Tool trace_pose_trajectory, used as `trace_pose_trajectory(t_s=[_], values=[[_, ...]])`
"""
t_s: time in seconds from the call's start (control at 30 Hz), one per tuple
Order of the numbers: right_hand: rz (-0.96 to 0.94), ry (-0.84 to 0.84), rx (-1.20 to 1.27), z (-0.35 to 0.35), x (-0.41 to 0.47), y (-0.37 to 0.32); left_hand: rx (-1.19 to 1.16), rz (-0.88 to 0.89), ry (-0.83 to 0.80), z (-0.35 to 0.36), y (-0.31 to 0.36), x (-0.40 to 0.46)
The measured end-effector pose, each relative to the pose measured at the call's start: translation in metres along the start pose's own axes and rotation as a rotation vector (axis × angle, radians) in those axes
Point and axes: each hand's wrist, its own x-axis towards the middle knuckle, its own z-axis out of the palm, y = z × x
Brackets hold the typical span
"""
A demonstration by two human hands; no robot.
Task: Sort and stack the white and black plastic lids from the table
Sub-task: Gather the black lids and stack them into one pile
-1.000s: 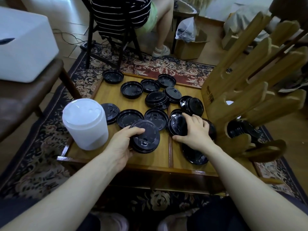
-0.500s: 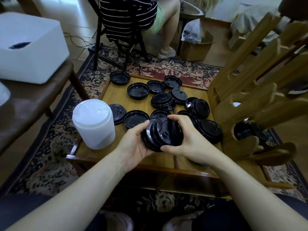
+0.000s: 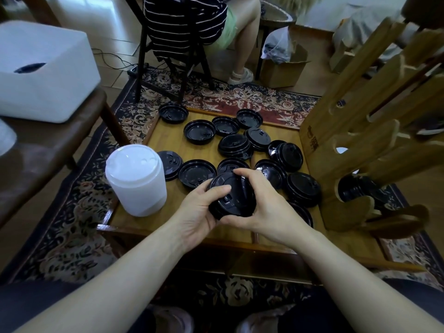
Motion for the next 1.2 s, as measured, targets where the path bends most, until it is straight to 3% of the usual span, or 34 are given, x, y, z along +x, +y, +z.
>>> trace_pose_trajectory(t_s=[0.43,0.9,1.03,1.2], values=[[0.009,0.002,0.118,0.008,-0.002,0.007,-0.052,0.009,-0.002,-0.002,-0.001,0.000],[-0.001,0.083,0.217,0.004,-0.034,0.014,0.101,-0.044,-0.193,0.004,-0.011,-0.009],[0.062,0.086,0.159,-0.002,-0.051,0.028,0.220,-0.088,-0.174,0.008,-0.018,-0.011],[0.068,-0.072,0.130,-0.002,-0.053,0.032,0.271,-0.092,-0.112,0.004,-0.020,-0.011]])
